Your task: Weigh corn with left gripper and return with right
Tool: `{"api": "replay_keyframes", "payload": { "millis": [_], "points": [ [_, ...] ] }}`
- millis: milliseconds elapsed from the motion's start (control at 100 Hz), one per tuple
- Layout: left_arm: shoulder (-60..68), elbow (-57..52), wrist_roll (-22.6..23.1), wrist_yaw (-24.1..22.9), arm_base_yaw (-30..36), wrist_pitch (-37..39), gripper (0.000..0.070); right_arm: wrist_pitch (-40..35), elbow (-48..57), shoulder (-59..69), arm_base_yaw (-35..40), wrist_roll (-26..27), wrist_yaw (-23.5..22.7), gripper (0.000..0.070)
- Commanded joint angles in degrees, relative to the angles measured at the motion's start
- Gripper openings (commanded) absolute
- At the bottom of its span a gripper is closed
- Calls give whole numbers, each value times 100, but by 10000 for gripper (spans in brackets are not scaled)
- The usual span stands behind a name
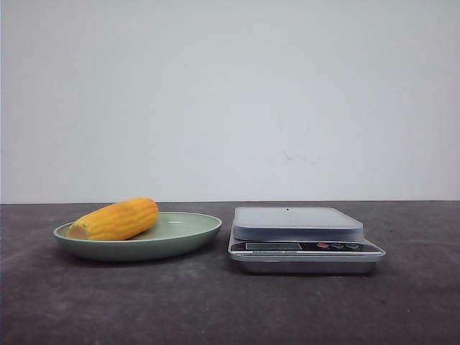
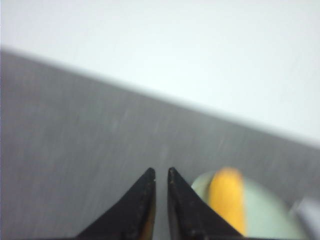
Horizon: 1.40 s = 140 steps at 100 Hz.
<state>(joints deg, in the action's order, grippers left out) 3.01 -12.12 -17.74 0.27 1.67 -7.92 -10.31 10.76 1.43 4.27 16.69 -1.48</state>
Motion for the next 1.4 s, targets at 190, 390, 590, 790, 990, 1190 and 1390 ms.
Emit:
{"api": "replay_keyframes", "payload": {
  "millis": [190, 390, 590, 790, 990, 1190, 1390],
  "points": [
    [1685, -2673, -39, 44, 20, -1082, 6, -680, 1985, 1303, 7, -2, -77, 0],
    [2507, -3622, 203, 879, 24, -1506, 456, -1410, 3036, 2061, 13, -363, -350, 434],
    [3102, -4113, 208, 1266, 177, -1716, 477, -1480, 3598, 2542, 85, -435, -605, 472],
    [4046, -4553, 352, 1342, 638, -1633, 476, -1700, 4009, 2942, 142, -509, -688, 472],
    [5488, -4763, 717, 1185, 1213, -1609, 474, -1880, 4212, 3254, 166, -562, -822, 472],
    [7062, -4763, 916, 979, 1565, -1416, 469, -2009, 4221, 3484, 166, -581, -1054, 472],
    [8251, -4763, 935, 975, 1674, -957, 469, -2026, 4221, 3523, 166, -656, -1047, 472]
  ]
}}
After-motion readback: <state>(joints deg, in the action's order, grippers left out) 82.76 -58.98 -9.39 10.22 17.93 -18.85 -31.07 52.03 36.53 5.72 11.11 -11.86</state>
